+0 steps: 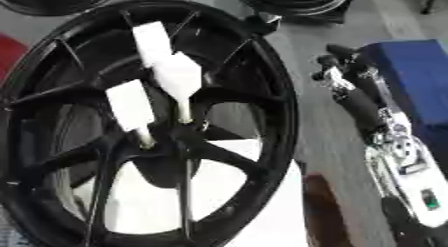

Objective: Pull the pin out of the wheel hub.

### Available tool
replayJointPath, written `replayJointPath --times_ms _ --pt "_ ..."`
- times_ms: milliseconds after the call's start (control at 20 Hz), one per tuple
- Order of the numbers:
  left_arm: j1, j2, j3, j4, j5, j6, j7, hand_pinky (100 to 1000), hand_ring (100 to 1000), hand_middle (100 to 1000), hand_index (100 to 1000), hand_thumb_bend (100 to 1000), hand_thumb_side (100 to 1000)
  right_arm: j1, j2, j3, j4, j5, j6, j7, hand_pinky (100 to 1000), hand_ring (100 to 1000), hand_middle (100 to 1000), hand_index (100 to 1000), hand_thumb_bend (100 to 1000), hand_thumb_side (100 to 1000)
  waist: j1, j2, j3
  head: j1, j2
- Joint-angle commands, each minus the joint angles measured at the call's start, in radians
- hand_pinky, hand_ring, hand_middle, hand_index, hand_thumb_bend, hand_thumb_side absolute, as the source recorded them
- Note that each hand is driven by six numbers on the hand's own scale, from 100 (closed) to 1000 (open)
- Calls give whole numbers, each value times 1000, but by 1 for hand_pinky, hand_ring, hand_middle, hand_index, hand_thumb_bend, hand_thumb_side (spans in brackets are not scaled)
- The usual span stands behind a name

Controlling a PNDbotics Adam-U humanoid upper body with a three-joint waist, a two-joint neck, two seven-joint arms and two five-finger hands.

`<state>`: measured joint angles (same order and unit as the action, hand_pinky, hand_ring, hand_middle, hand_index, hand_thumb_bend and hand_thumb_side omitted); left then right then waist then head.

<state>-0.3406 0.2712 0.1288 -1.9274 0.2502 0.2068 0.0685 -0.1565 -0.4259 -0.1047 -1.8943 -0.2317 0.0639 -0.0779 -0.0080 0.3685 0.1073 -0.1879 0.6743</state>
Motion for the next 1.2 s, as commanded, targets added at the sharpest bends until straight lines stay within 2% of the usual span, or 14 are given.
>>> replayJointPath --times_ms 50,400,550,700,900,1050,1150,1200 --pt "-7 10 10 -18 1 -2 3 755 681 565 719 239 669 -5 -17 -8 -13 0 0 -2 935 652 709 828 100 419 1 -27 1 1 -14" --pt "-6 14 10 -20 -1 -2 4 756 682 566 721 240 668 -1 -32 -9 -21 0 -3 -3 933 653 710 828 100 405 -1 -29 0 1 -9" --pt "-2 23 11 -18 -3 -2 5 756 682 565 721 239 667 5 -81 -9 -48 10 -10 -1 930 657 712 828 100 374 -5 -31 -2 0 -2" --pt "1 33 12 -16 -5 -3 6 756 682 565 721 239 666 11 -187 -5 -96 22 -33 23 923 671 717 827 100 302 -10 -35 -5 -2 2" --pt "5 44 13 -13 -9 -5 7 756 682 564 721 239 665 3 -380 2 -105 55 -122 105 908 689 716 817 100 219 -16 -39 -8 -1 8" --pt "6 50 12 -12 -10 -6 8 755 680 563 720 239 664 -22 -505 7 -106 64 -182 173 902 696 714 812 100 199 -19 -42 -10 -3 8" --pt "5 53 11 -11 -11 -6 7 755 679 563 720 239 663 -42 -571 10 -106 49 -201 203 899 699 713 810 100 198 -20 -44 -8 -2 9" --pt "4 54 10 -11 -12 -6 6 755 678 563 720 239 662 -55 -601 13 -106 40 -207 219 897 702 710 807 100 229 -20 -44 -7 -2 10"
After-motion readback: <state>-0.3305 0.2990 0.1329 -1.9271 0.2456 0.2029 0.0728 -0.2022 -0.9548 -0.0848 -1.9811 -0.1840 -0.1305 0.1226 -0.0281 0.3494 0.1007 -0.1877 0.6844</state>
